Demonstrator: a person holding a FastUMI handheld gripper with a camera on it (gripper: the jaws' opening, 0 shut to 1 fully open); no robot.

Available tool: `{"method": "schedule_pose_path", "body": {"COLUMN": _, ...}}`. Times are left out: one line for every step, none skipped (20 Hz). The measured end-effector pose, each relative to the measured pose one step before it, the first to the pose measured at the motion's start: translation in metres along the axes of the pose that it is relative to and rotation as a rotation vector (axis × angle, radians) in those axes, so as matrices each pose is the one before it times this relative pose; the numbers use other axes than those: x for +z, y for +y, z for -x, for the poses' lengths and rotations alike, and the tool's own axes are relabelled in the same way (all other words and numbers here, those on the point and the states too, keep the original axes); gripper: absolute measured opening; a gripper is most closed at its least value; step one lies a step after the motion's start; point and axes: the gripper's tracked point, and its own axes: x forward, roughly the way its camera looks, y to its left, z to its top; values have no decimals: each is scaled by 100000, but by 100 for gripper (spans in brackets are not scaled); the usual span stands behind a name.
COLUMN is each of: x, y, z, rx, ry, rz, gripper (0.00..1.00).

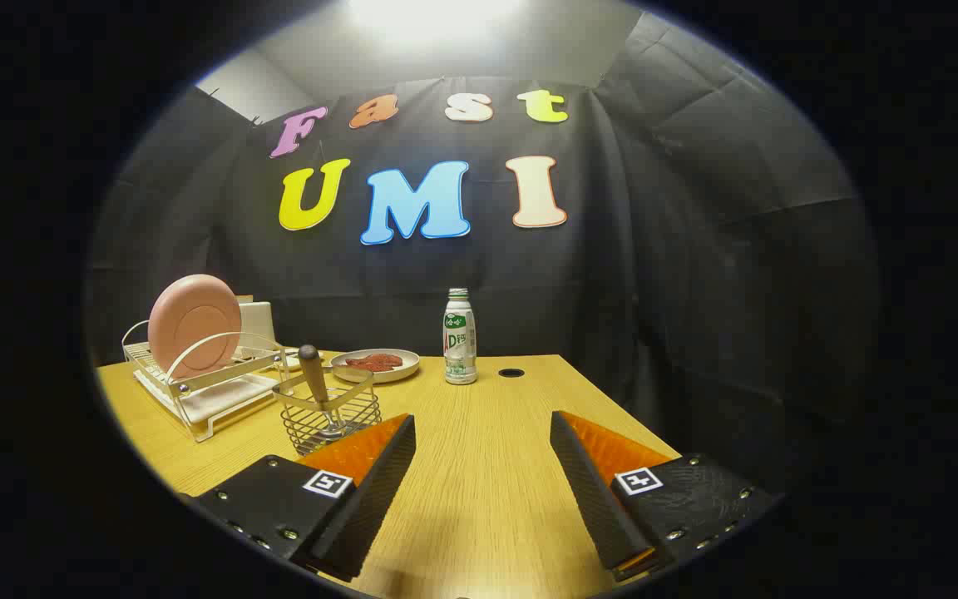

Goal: Take the plate from the dish rack, then take the spoon from the basket and place it into the plate.

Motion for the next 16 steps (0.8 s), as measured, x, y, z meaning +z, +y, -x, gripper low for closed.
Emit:
{"method": "schedule_pose_path", "body": {"x": 30, "y": -37, "z": -282, "rx": -285, "ry": -716, "rz": -288, "gripper": 99}}
{"method": "schedule_pose_path", "body": {"x": 11, "y": 25, "z": -299, "rx": -214, "ry": 366, "rz": 207, "gripper": 99}}
{"method": "schedule_pose_path", "body": {"x": -115, "y": -66, "z": -862, "rx": 244, "ry": 391, "rz": -90, "gripper": 99}}
{"method": "schedule_pose_path", "body": {"x": -299, "y": 64, "z": -1129, "rx": 263, "ry": 2274, "rz": -272, "gripper": 99}}
{"method": "schedule_pose_path", "body": {"x": -522, "y": -22, "z": -1483, "rx": 83, "ry": 1832, "rz": -535, "gripper": 99}}
{"method": "schedule_pose_path", "body": {"x": 331, "y": -9, "z": -1277, "rx": -71, "ry": -235, "rz": -598, "gripper": 99}}
{"method": "schedule_pose_path", "body": {"x": 600, "y": -175, "z": -777, "rx": 94, "ry": -1282, "rz": -945, "gripper": 99}}
{"method": "schedule_pose_path", "body": {"x": 852, "y": -221, "z": -843, "rx": -651, "ry": -1840, "rz": -842, "gripper": 99}}
{"method": "schedule_pose_path", "body": {"x": 940, "y": -486, "z": -946, "rx": -1318, "ry": -1972, "rz": -583, "gripper": 99}}
{"method": "schedule_pose_path", "body": {"x": 1243, "y": -488, "z": -592, "rx": -1822, "ry": -2082, "rz": 402, "gripper": 99}}
{"method": "schedule_pose_path", "body": {"x": 1338, "y": -514, "z": -498, "rx": -1505, "ry": -1599, "rz": 1163, "gripper": 99}}
{"method": "schedule_pose_path", "body": {"x": 1454, "y": -603, "z": -77, "rx": -2075, "ry": -1027, "rz": 1988, "gripper": 99}}
{"method": "schedule_pose_path", "body": {"x": 1376, "y": -624, "z": 291, "rx": -1825, "ry": -1151, "rz": 2273, "gripper": 99}}
{"method": "schedule_pose_path", "body": {"x": 1574, "y": -716, "z": 625, "rx": -2336, "ry": -1284, "rz": 2111, "gripper": 99}}
{"method": "schedule_pose_path", "body": {"x": 1419, "y": -681, "z": 772, "rx": -1920, "ry": -939, "rz": 1418, "gripper": 99}}
{"method": "schedule_pose_path", "body": {"x": 1239, "y": -536, "z": 1069, "rx": -1972, "ry": -166, "rz": 514, "gripper": 99}}
